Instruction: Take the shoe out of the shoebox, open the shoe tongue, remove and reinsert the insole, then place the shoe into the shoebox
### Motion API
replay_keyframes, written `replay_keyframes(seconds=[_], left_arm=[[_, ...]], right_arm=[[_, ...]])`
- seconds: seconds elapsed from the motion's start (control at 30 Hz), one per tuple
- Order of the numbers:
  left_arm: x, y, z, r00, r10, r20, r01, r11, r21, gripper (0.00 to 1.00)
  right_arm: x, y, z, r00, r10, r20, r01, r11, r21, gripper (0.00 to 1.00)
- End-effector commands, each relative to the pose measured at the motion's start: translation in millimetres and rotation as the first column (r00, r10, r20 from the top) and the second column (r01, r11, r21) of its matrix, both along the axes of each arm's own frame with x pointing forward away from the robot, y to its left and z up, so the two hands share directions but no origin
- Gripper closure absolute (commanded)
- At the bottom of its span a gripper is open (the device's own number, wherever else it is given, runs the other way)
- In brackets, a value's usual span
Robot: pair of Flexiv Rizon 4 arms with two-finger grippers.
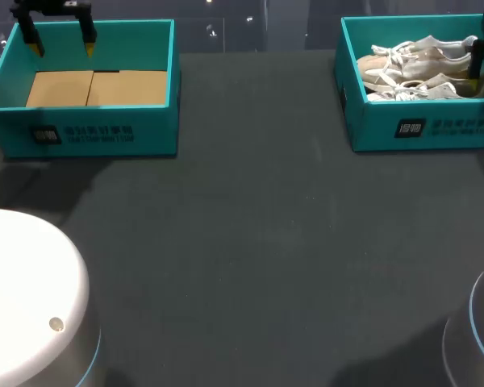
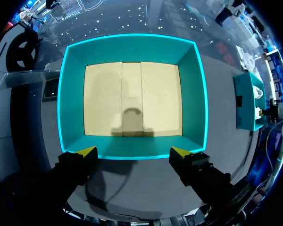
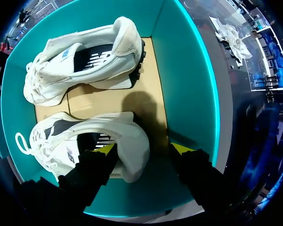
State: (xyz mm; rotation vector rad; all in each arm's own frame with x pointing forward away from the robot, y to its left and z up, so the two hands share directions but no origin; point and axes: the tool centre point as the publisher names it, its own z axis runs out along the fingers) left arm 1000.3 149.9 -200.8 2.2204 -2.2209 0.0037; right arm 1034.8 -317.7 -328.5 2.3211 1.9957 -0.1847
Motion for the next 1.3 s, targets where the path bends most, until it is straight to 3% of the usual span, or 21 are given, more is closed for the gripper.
replay_keyframes(seconds=[0.03, 0.3, 0.6, 0.77, 0.9, 1.1, 1.3], left_arm=[[-0.1, 0.0, 0.3, 1.0, 0.0, -0.001, 0.0, 1.0, 0.001, 0.0], [-0.1, 0.0, 0.3, 1.0, 0.0, -0.001, 0.0, 1.0, 0.001, 0.0], [-0.1, 0.0, 0.3, 1.0, 0.0, -0.001, 0.0, 1.0, 0.001, 0.0], [-0.1, 0.0, 0.3, 1.0, 0.0, -0.001, 0.0, 1.0, 0.001, 0.0], [-0.1, 0.0, 0.3, 1.0, 0.0, -0.001, 0.0, 1.0, 0.001, 0.0], [-0.1, 0.0, 0.3, 1.0, 0.0, -0.001, 0.0, 1.0, 0.001, 0.0], [-0.1, 0.0, 0.3, 1.0, 0.0, -0.001, 0.0, 1.0, 0.001, 0.0]], right_arm=[[5.5, -0.2, -9.6, 1.0, 0.006, -0.012, -0.006, 1.0, 0.002, 0.3], [6.9, -0.8, -22.6, 0.999, 0.036, -0.026, -0.036, 0.999, 0.009, 0.31], [5.1, -4.9, -32.1, 0.998, 0.054, -0.031, -0.052, 0.998, 0.047, 0.39], [4.8, -4.9, -34.7, 0.998, 0.055, -0.035, -0.053, 0.997, 0.052, 0.62], [2.8, -4.1, -35.7, 0.998, 0.053, -0.038, -0.051, 0.997, 0.055, 1.0], [-1.1, -7.9, -30.8, 0.999, 0.033, -0.031, -0.031, 0.998, 0.056, 1.0], [-1.8, -10.6, -8.2, 1.0, 0.023, -0.007, -0.023, 0.999, 0.036, 1.0]])
